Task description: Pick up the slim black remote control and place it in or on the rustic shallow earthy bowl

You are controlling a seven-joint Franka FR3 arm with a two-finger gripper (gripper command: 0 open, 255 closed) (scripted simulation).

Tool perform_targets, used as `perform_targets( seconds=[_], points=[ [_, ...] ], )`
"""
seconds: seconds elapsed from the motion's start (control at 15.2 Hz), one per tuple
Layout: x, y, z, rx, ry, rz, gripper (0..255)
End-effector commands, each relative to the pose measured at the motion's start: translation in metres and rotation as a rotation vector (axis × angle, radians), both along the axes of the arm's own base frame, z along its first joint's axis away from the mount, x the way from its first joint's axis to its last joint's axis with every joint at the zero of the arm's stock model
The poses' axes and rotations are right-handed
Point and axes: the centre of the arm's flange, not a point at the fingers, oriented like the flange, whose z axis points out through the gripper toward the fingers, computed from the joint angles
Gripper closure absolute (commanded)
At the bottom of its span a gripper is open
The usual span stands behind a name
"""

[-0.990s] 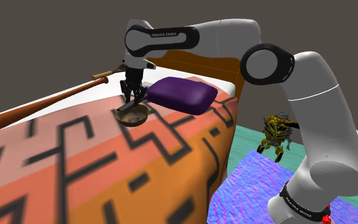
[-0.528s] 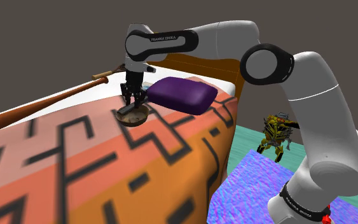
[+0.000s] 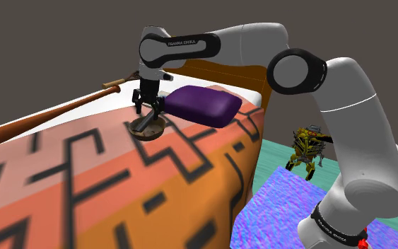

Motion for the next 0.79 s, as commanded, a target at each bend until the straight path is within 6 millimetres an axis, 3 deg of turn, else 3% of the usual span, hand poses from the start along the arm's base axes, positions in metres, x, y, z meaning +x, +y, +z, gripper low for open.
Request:
perform_targets(
  seconds=[0.0,0.2,0.73],
  points=[
    [0.000,-0.003,0.013,0.000,0.000,0.000,0],
    [0.002,-0.011,0.049,0.000,0.000,0.000,0],
    [0.002,-0.011,0.049,0.000,0.000,0.000,0]
  ],
)
